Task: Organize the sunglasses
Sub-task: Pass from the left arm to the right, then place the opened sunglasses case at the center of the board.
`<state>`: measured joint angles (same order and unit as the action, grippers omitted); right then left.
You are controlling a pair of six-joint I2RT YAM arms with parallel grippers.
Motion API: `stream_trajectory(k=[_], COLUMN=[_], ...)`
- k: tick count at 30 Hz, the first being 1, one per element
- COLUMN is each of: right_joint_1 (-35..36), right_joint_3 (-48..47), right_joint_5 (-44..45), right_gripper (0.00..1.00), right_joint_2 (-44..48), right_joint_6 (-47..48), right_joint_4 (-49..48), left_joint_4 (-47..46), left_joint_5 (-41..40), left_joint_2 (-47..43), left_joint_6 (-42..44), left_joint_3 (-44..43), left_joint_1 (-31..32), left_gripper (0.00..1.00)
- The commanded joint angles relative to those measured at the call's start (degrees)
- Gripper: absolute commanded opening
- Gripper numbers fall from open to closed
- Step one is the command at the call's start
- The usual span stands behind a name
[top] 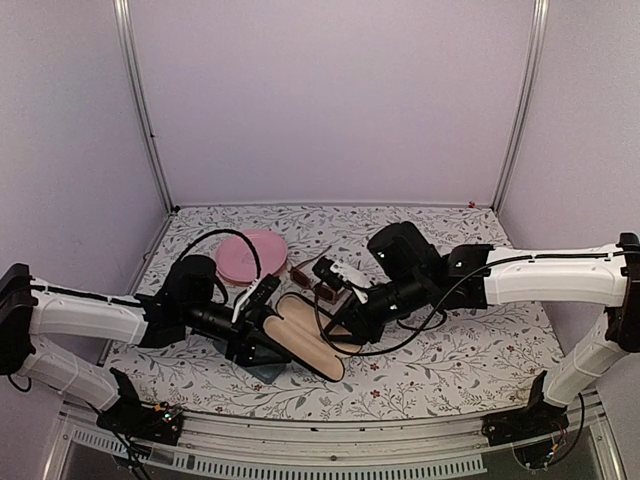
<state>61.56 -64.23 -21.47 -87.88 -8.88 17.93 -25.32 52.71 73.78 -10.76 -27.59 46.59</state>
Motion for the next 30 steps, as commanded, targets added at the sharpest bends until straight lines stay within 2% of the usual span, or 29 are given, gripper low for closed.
stream_trajectory(k=[1,12,14,16,19,24,28,30], right_joint_1=[0.5,0.5,0.5,0.4,0.2,-0.8,-2.0,-2.4], right_joint_3=[-0.9,0.5,0.7,0.9,1.5,2.7,4.0,4.5], right_joint_5=[3.7,6.1,7.0,8.3,9.9,11.8,13.2,14.5], right_gripper=[0.29,0.08,0.06,0.05,0.03,0.02,0.01,0.01], right_joint_2=[0.5,2.6,3.0,3.5,4.3,6.0,7.8,8.5], right_joint_6=[2.6,3.0,3.1,3.1,3.1,3.0,2.9,3.0], right_joint_4=[2.2,1.9,2.2,2.6,3.3,4.4,5.3,6.1], left_joint_4=[-2.1,-5.2,-5.7,-6.8,-8.2,-8.5,-8.7,-8.6], left_joint_5=[1.1,2.3,2.3,2.0,1.1,-0.7,-1.5,-1.9], left_joint_2=[1.1,3.8,4.0,3.9,3.8,3.7,3.1,2.5], left_joint_6=[-0.1,-1.3,-1.6,-2.1,-3.1,-3.6,-3.7,-3.8], left_joint_3=[-1.4,-1.1,-0.9,-0.6,0.2,1.2,2.2,2.8], left_joint_1=[-0.6,-0.6,-0.6,-0.6,-0.6,-0.7,-1.1,-1.4], left_gripper=[0.00,0.00,0.06,0.18,0.45,0.78,0.98,0.99])
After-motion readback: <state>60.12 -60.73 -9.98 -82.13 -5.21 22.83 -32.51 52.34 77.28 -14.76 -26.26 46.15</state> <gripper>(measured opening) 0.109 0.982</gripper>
